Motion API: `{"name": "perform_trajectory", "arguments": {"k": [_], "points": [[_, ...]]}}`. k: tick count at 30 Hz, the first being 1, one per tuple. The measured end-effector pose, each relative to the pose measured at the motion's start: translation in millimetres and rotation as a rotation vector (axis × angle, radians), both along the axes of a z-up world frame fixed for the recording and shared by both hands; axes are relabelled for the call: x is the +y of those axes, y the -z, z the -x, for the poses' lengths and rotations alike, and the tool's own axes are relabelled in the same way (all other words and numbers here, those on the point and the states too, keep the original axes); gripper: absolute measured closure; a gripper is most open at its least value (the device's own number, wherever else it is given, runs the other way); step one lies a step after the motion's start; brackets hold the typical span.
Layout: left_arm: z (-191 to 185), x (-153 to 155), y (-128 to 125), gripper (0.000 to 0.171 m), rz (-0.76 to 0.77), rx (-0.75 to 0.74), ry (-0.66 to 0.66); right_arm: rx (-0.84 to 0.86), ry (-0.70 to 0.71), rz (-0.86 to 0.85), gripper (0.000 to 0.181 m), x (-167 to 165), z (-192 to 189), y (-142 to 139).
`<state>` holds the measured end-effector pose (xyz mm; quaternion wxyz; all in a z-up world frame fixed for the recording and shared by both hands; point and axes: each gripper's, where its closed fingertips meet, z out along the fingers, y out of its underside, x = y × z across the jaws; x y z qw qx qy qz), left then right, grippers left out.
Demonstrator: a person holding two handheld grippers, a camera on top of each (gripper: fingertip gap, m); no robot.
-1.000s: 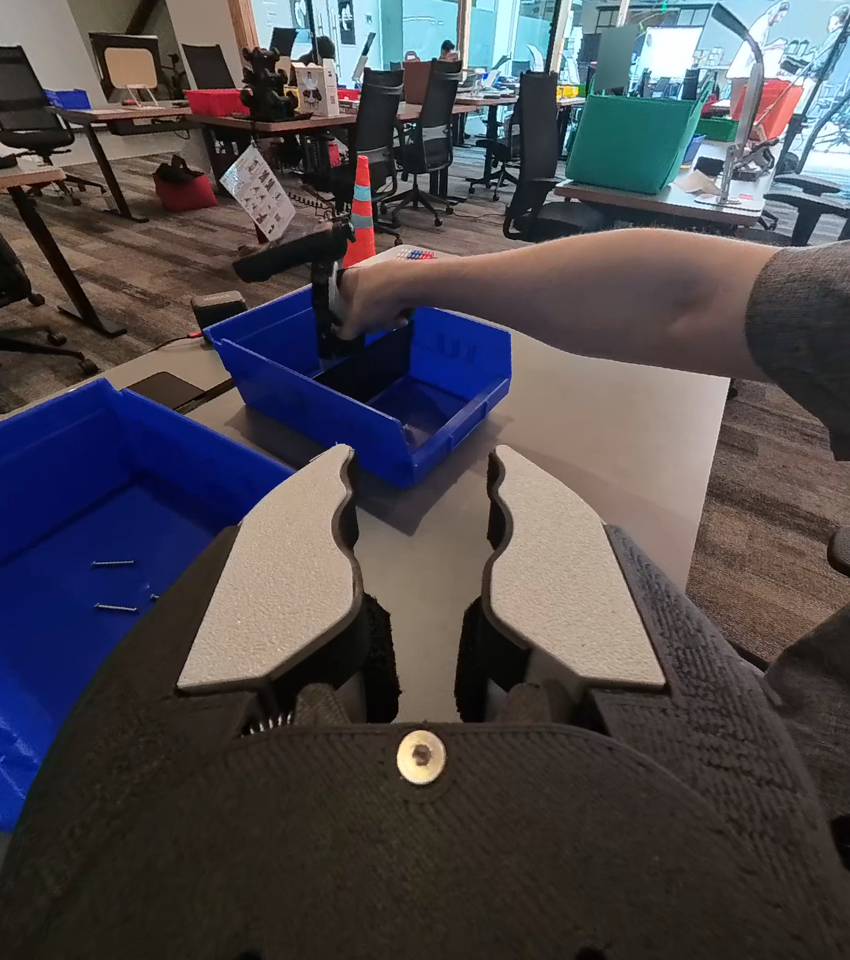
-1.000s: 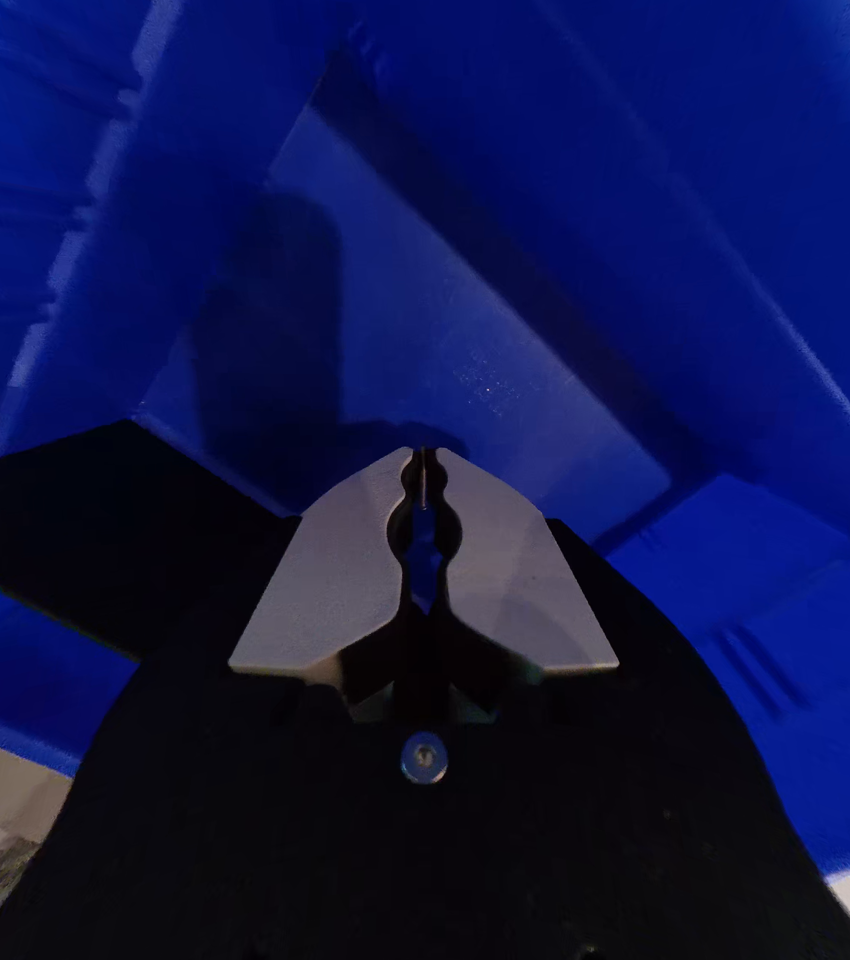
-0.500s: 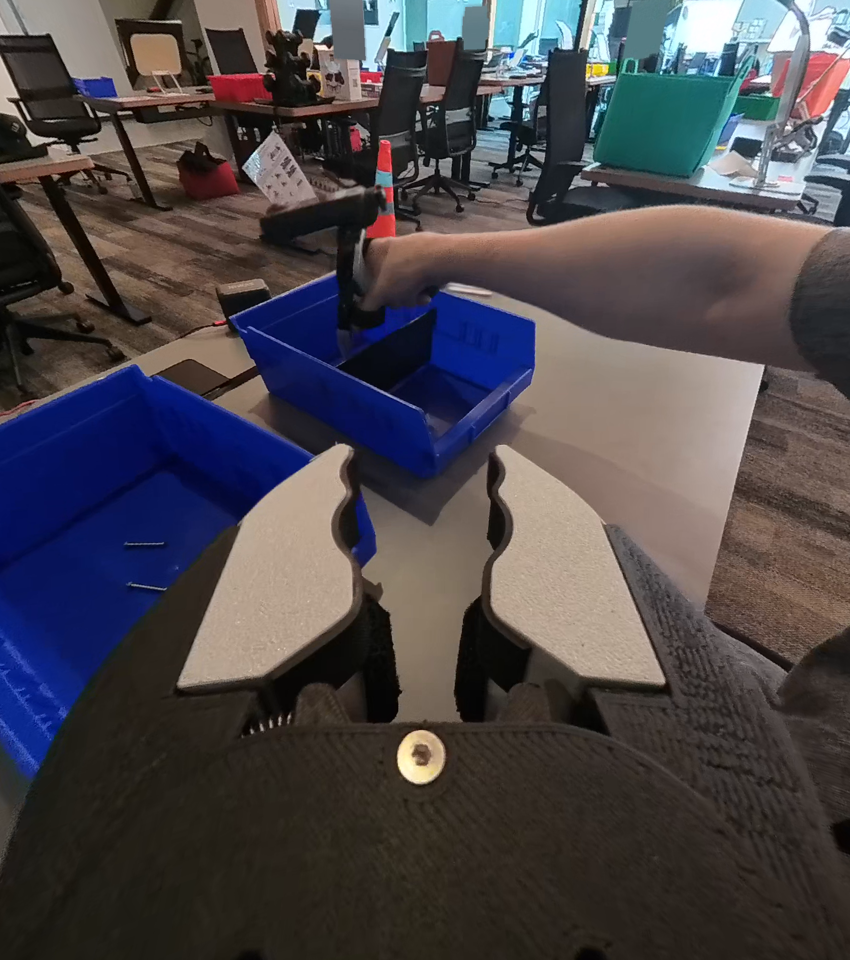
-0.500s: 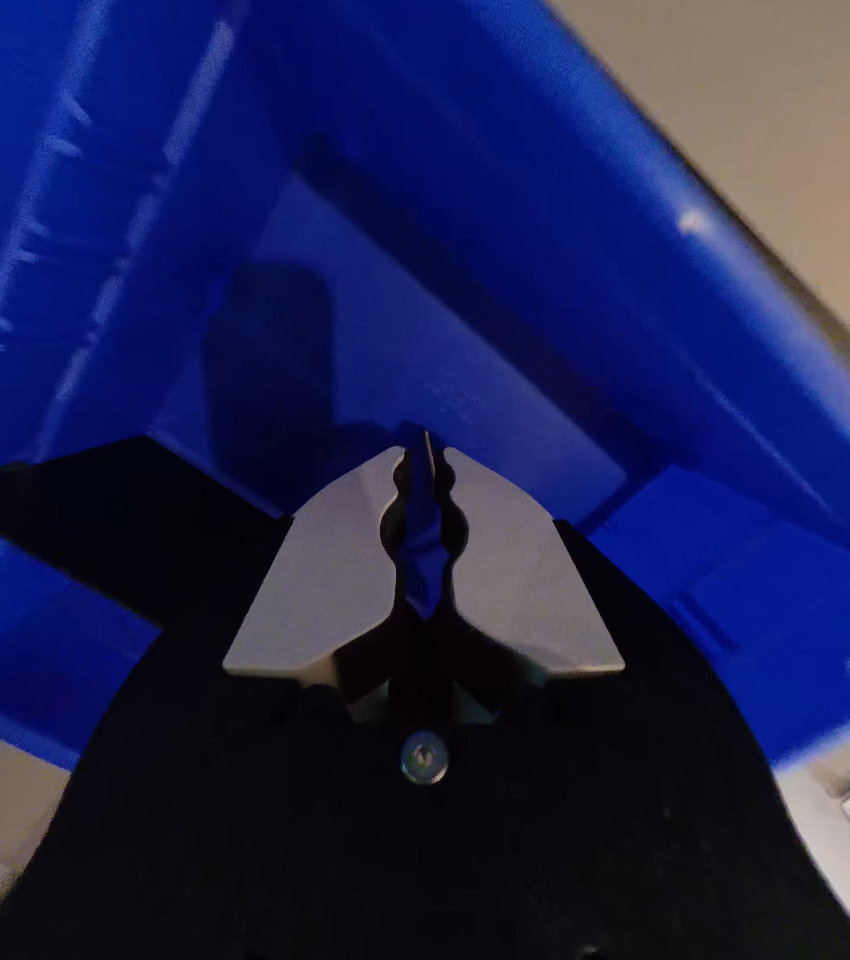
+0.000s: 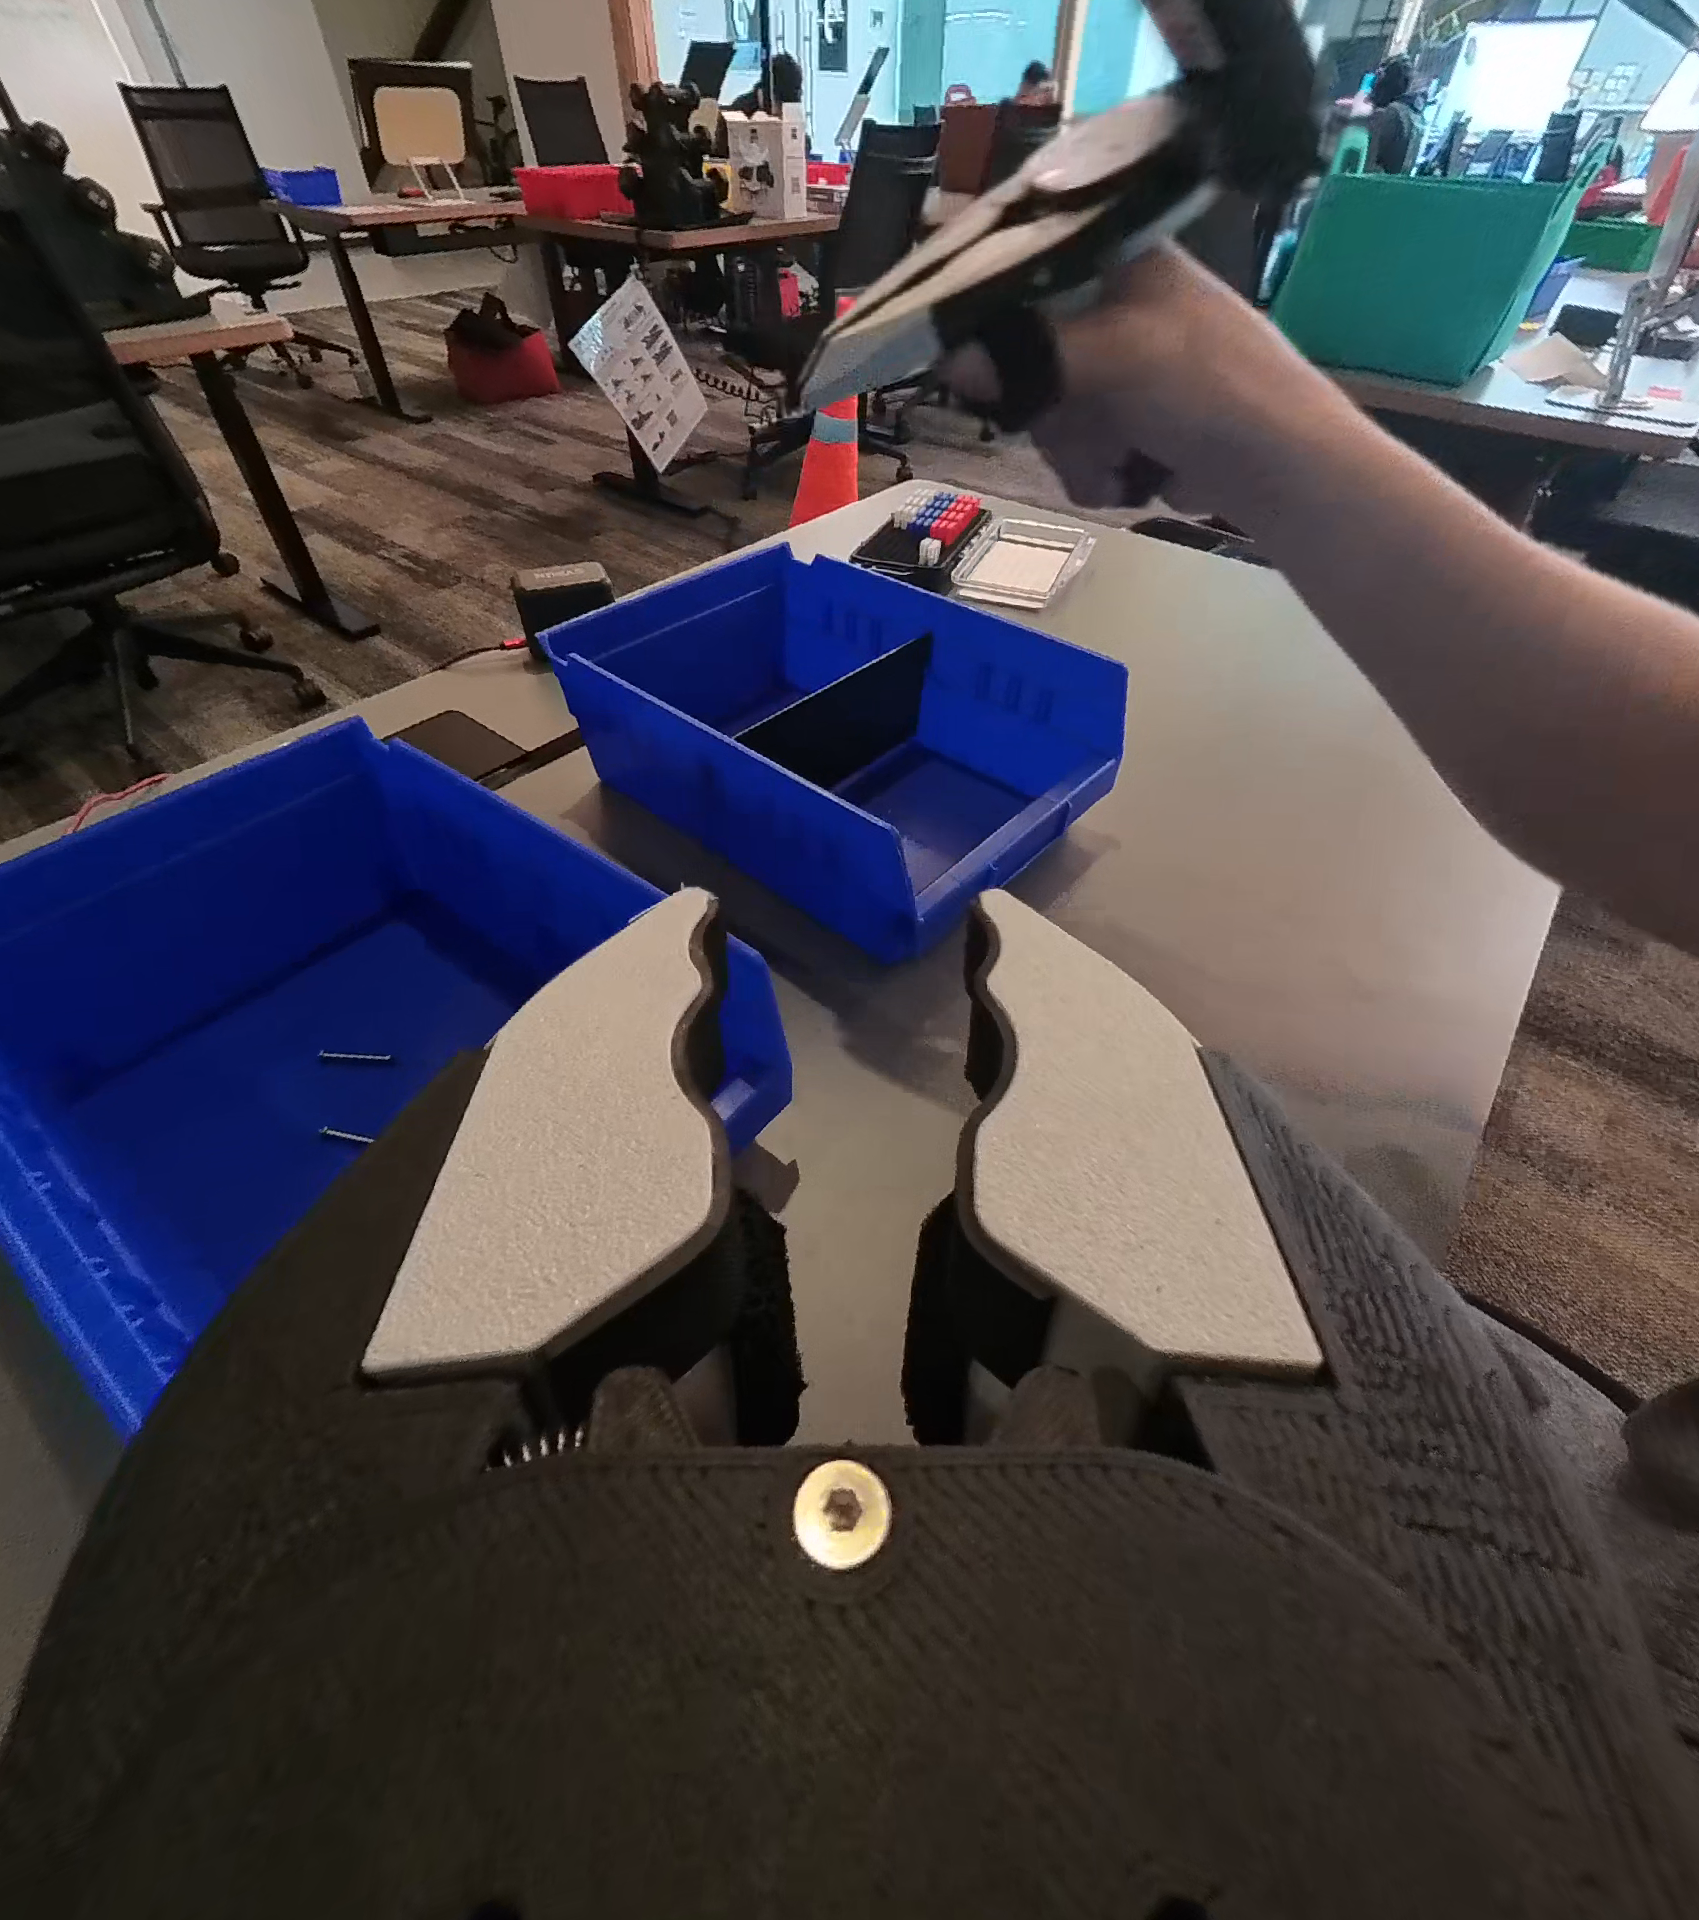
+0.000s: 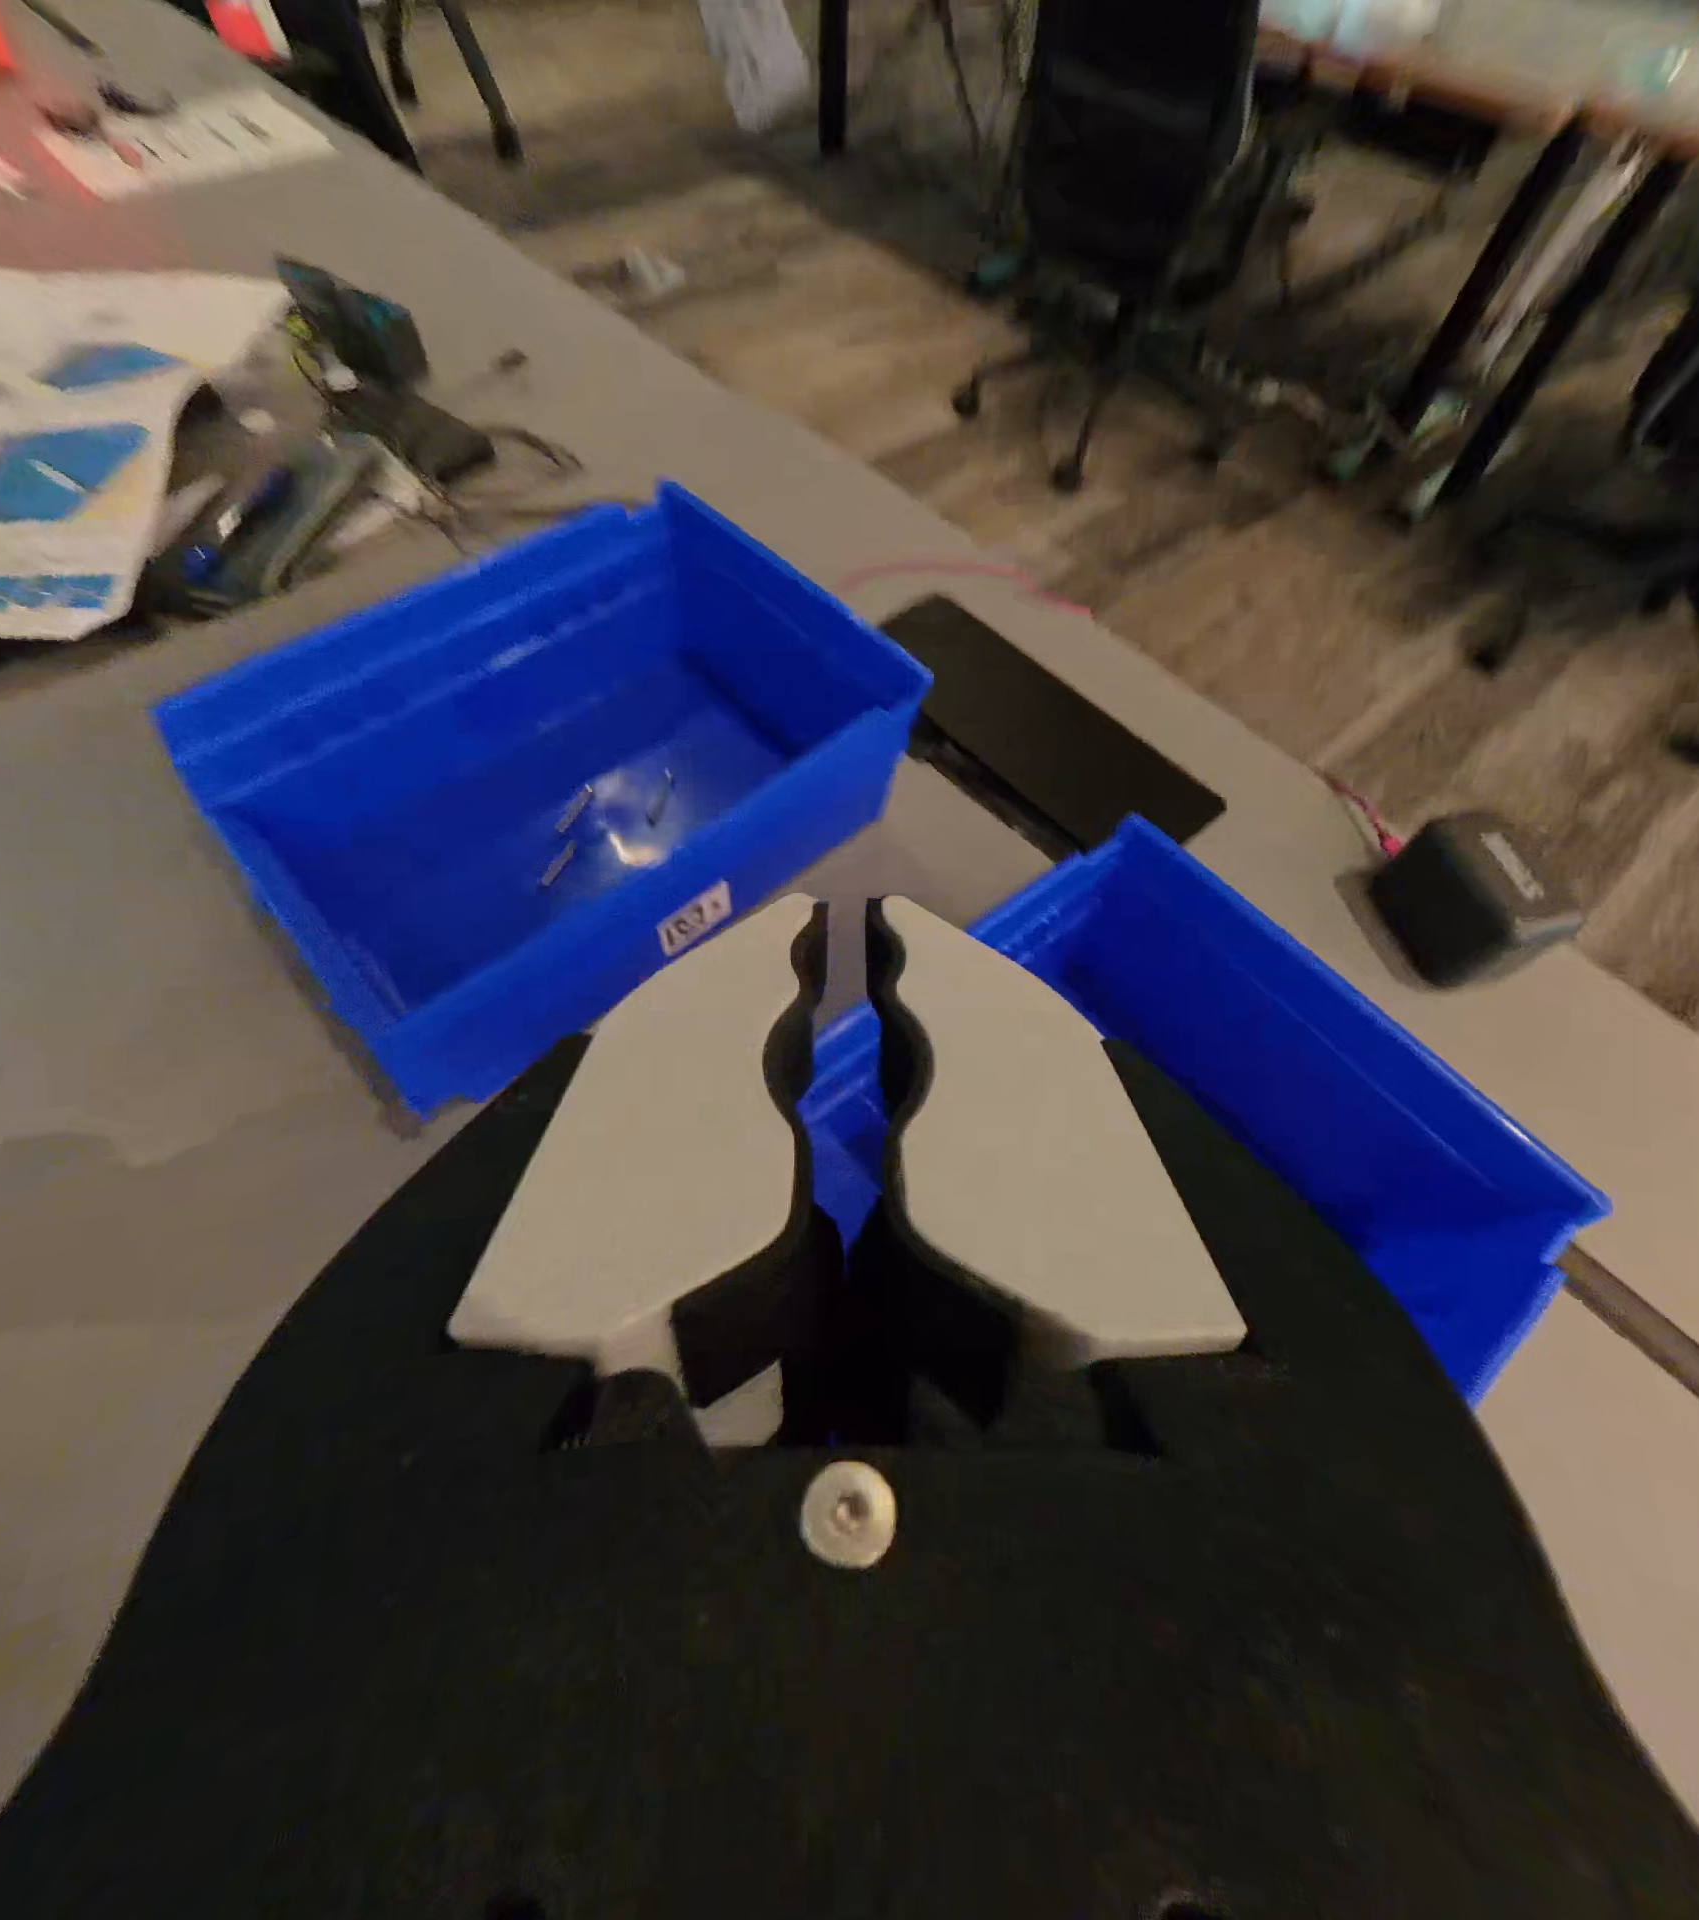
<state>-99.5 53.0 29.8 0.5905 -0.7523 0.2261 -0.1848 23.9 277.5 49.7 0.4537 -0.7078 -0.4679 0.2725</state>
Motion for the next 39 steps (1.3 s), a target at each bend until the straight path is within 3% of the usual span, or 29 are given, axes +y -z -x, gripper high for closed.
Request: {"name": "perform_trajectory", "arguments": {"k": [4, 7, 11, 15, 21, 32, 39], "points": [[5.4, 2.3, -0.1, 0.130, -0.006, 0.003, -0.040, 0.207, 0.020, -0.135, 0.172, -60.0, -10.9, -26.0], [12.0, 4.9, -1.5, 0.131, -0.018, -0.012, -0.075, 0.320, 0.072, -0.228, 0.166, -102.2, -21.8, -27.1], [24.4, 11.7, 5.9, 0.131, 0.004, -0.010, -0.132, 0.400, 0.138, -0.258, 0.157, -150.4, -29.9, -1.2], [40.4, 25.0, 33.2, 0.139, 0.115, 0.079, -0.173, 0.413, 0.167, -0.250, 0.160, -181.8, -24.0, 35.6], [90.8, 65.0, 77.4, 0.139, 0.418, 0.394, -0.248, 0.369, 0.170, -0.229, 0.161, -186.8, -16.1, 71.9], [118.4, 132.2, 141.0, 0.132, 0.863, 0.339, -0.454, 0.385, 0.100, -0.148, 0.162, -189.0, 7.9, 86.8], [138.2, 158.0, 192.1, 0.141, 1.186, 0.306, -0.564, 0.427, 0.066, -0.137, 0.162, -193.8, 13.1, 81.7]]}}
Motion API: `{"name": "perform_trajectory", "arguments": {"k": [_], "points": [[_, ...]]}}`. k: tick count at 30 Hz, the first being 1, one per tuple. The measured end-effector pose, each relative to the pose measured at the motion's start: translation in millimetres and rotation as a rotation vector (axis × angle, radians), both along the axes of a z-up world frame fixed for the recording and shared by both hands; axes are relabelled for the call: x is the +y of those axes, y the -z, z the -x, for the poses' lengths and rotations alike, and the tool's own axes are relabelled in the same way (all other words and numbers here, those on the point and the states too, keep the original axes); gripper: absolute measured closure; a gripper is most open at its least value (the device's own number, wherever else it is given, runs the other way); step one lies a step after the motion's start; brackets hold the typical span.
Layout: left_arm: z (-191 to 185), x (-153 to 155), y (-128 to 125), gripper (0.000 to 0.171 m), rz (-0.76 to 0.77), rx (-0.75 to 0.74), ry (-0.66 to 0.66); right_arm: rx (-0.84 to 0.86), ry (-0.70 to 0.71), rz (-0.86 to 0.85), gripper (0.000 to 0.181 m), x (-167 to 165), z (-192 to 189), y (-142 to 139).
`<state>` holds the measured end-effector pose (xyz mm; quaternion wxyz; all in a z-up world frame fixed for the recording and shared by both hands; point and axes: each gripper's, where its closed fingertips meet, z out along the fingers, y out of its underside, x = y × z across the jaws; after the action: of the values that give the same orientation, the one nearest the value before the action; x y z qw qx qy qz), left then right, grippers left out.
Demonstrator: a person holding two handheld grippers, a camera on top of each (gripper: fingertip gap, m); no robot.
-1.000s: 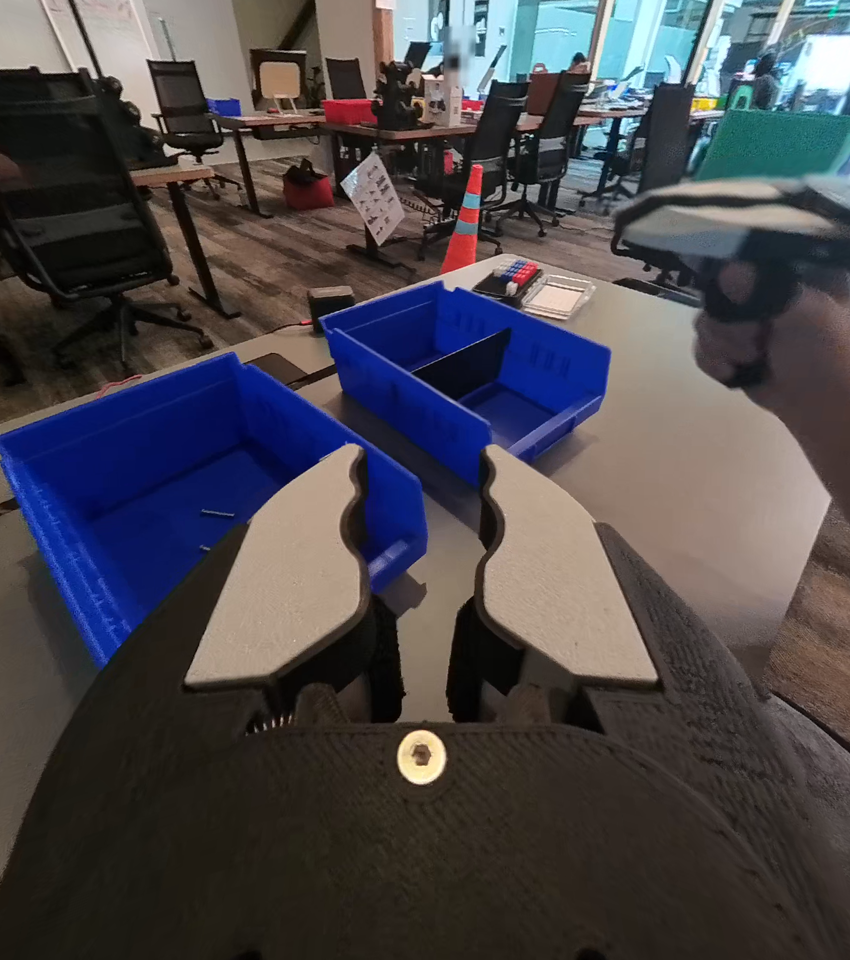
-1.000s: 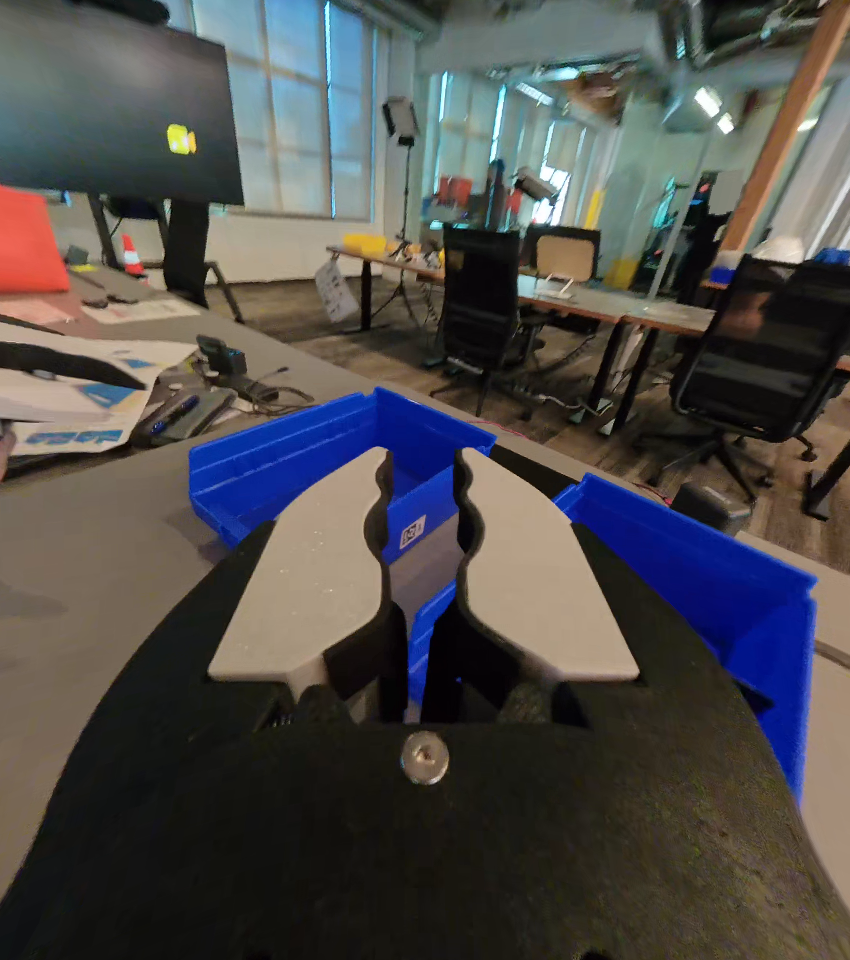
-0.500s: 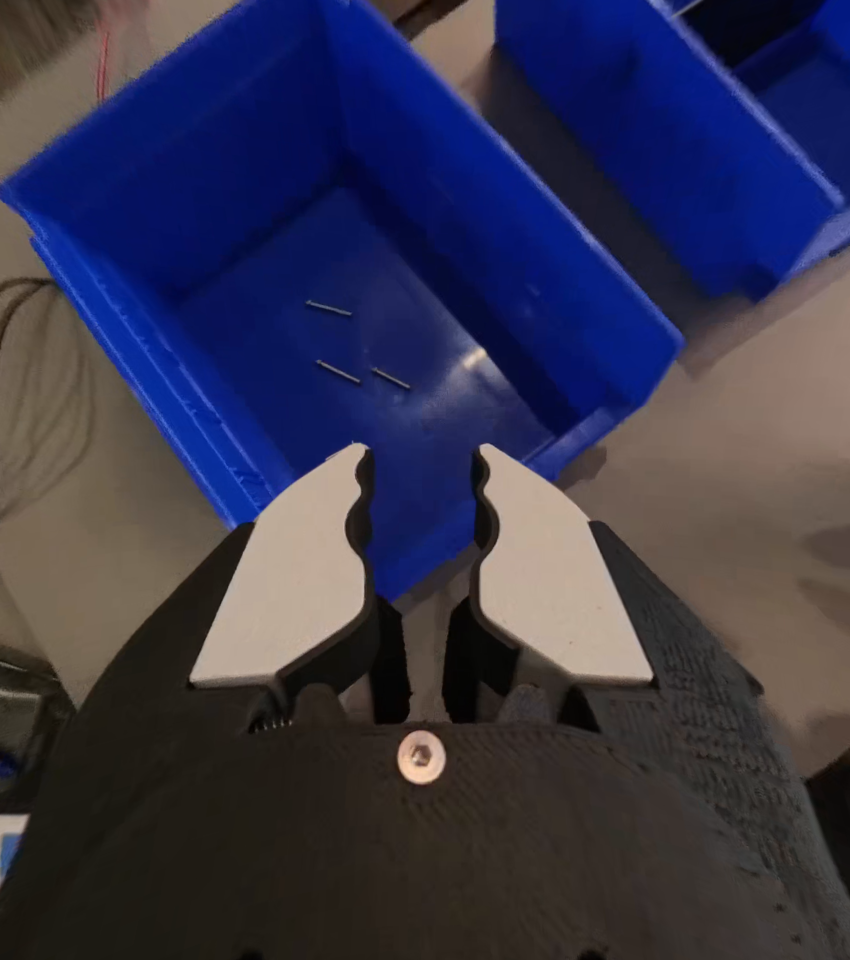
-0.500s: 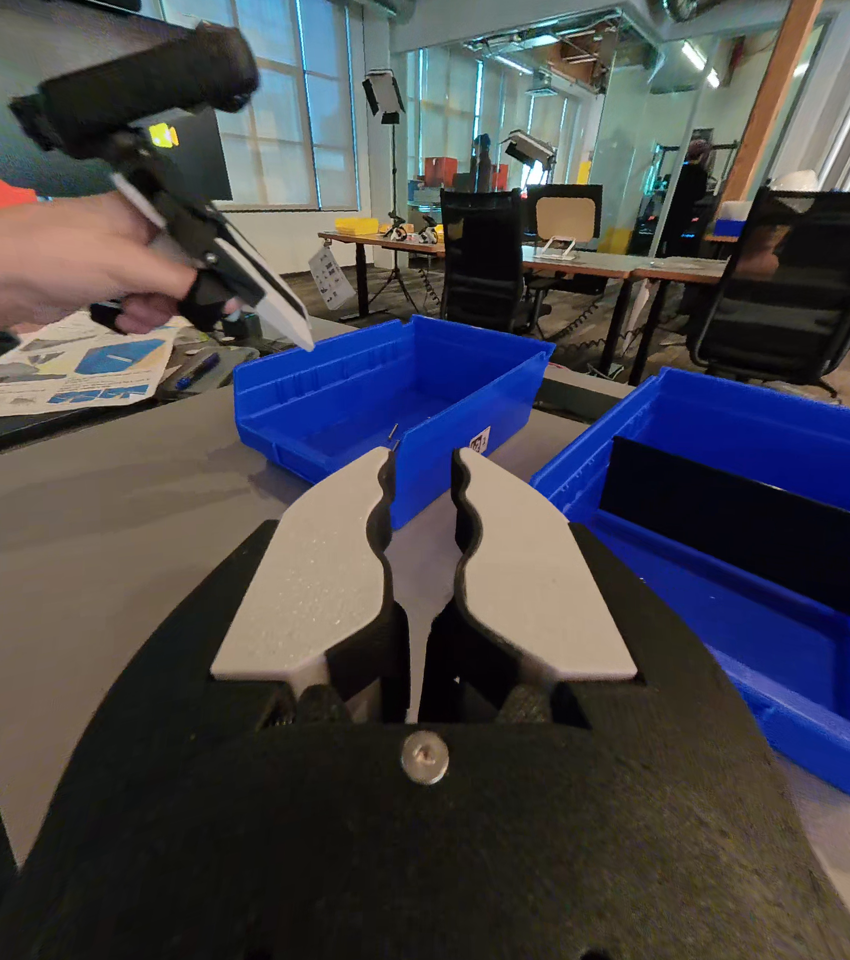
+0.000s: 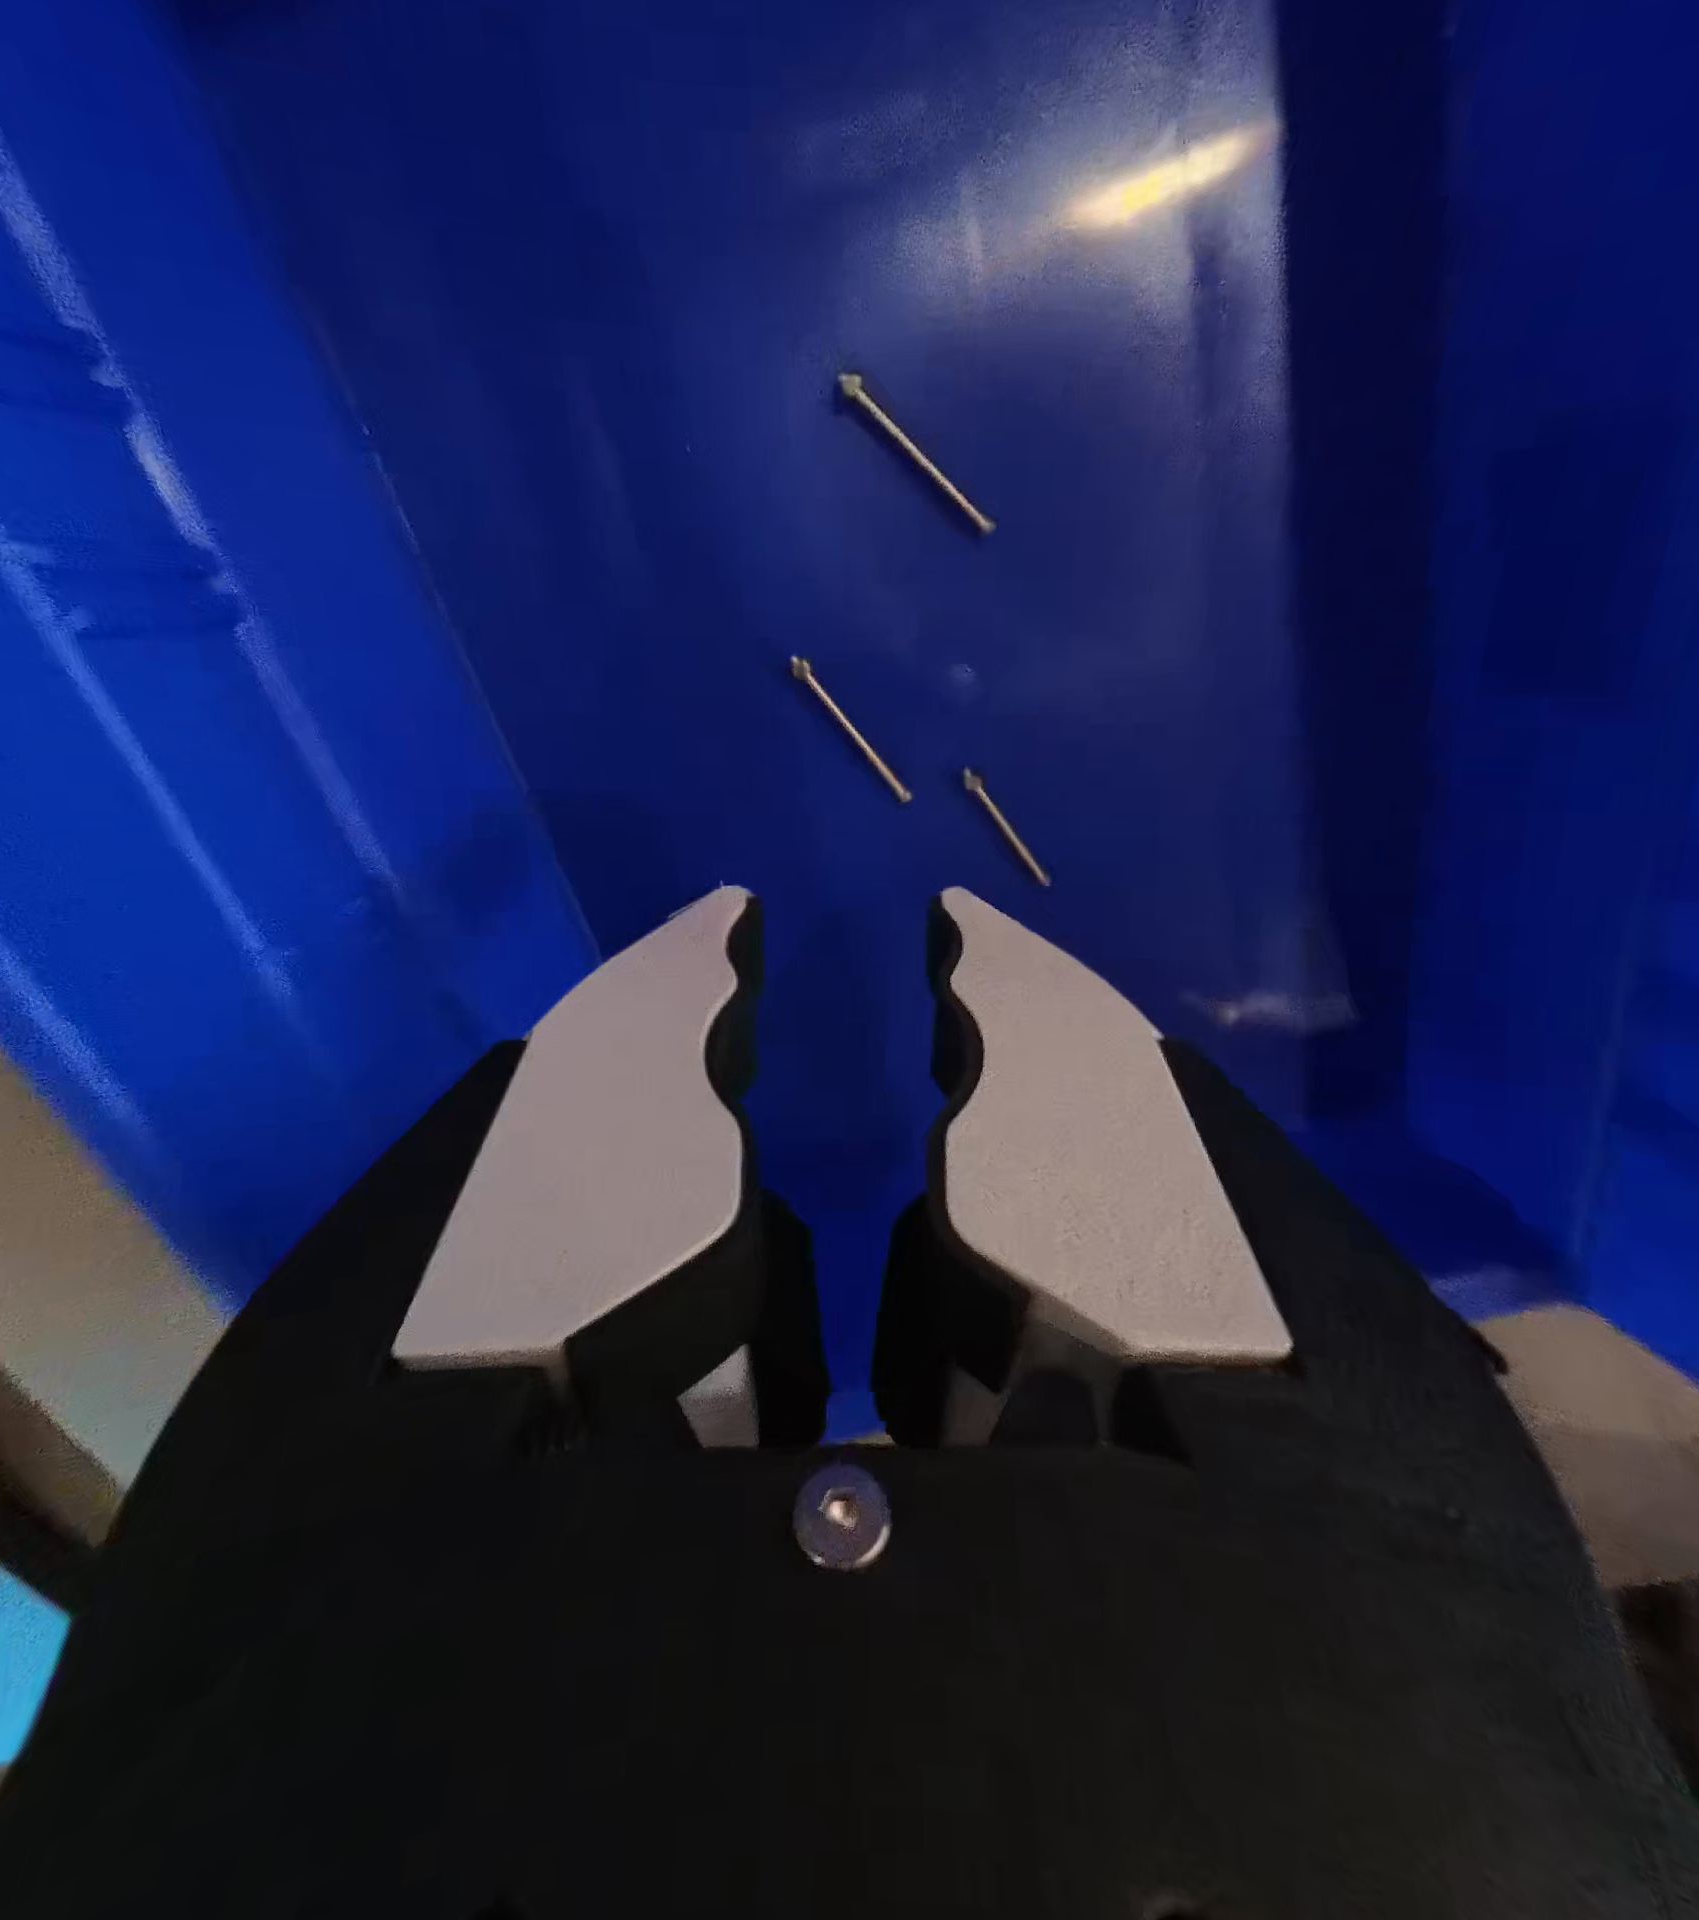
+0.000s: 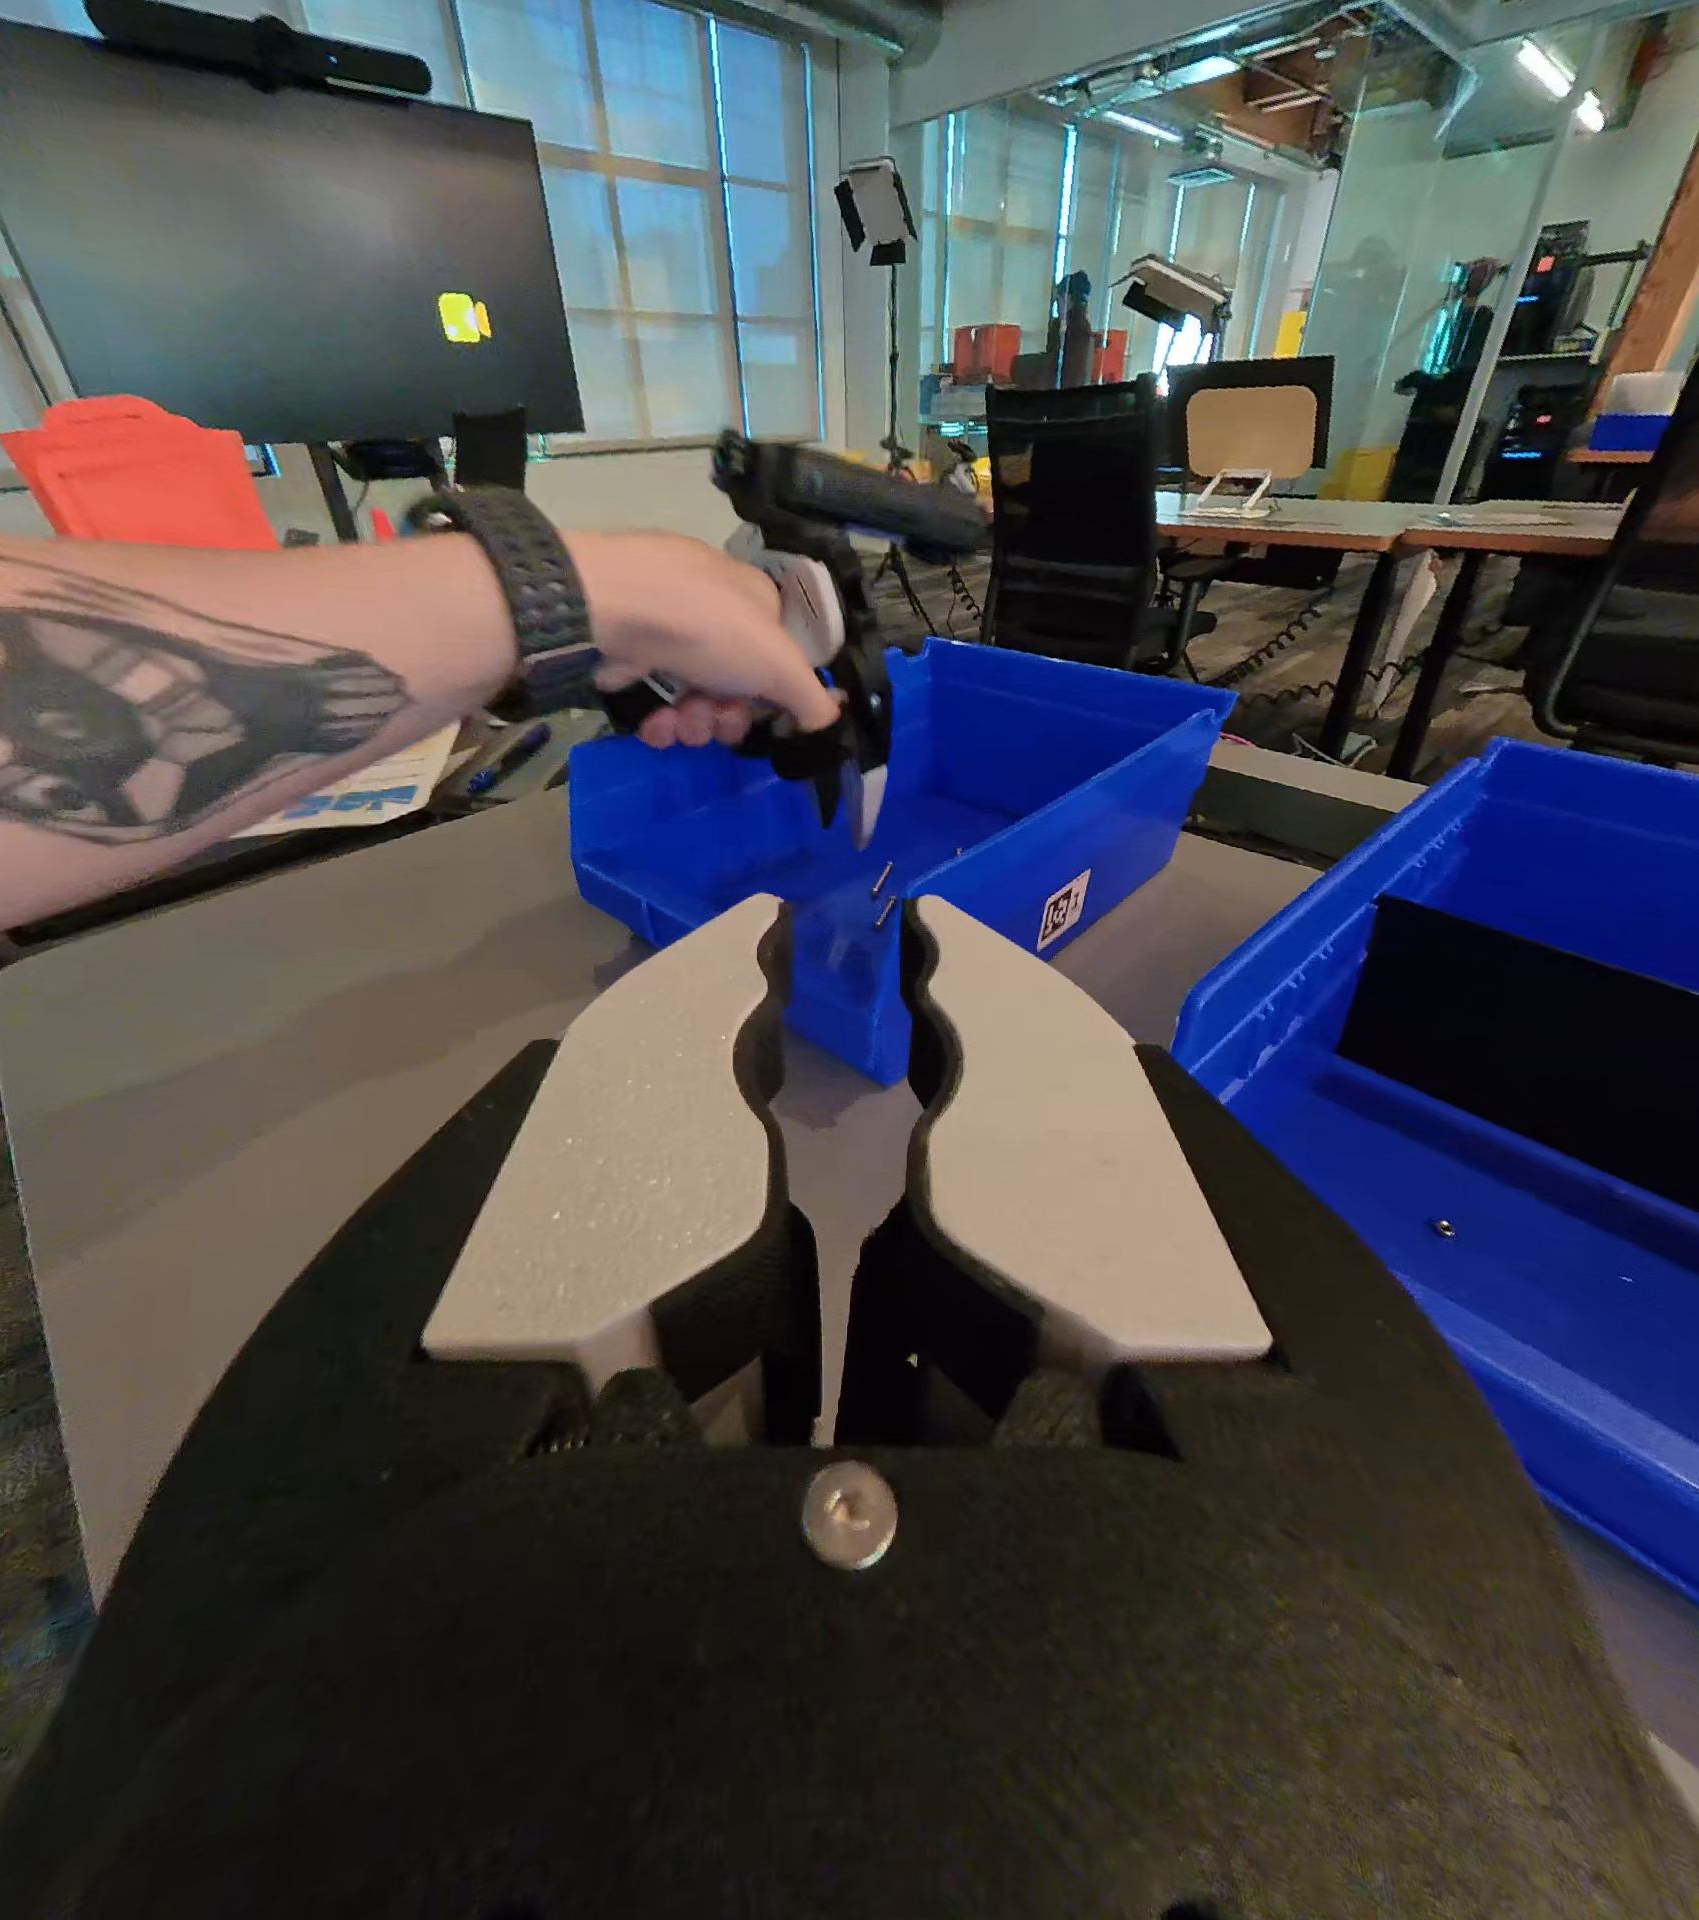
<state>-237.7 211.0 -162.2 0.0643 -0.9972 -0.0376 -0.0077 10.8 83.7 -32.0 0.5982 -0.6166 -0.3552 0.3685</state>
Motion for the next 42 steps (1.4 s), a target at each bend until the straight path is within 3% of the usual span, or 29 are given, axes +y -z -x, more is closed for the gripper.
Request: {"name": "perform_trajectory", "arguments": {"k": [9, 22, 28, 31, 35, 42], "points": [[2.5, 18.8, 21.0, 0.127, 0.054, -0.011, -0.113, 0.061, -0.010, 0.006, 0.162, 6.0, -10.8, -5.9], [4.3, 23.5, 32.7, 0.137, 0.055, 0.025, -0.167, 0.112, -0.016, -0.019, 0.163, 4.4, -19.2, -16.1], [1.2, 27.5, 32.9, 0.148, 0.021, 0.019, -0.200, 0.130, -0.021, -0.017, 0.163, 3.2, -21.0, -16.4], [4.2, 27.3, 33.6, 0.168, -0.012, 0.022, -0.226, 0.145, -0.012, -0.023, 0.163, 3.9, -26.3, -19.7], [3.9, 27.2, 33.3, 0.168, -0.041, -0.023, -0.265, 0.172, -0.005, -0.022, 0.162, 4.9, -34.2, -24.7], [3.6, 28.4, 32.7, 0.169, -0.053, -0.012, -0.171, 0.186, 0.002, -0.033, 0.163, 3.3, -41.2, -29.7]]}}
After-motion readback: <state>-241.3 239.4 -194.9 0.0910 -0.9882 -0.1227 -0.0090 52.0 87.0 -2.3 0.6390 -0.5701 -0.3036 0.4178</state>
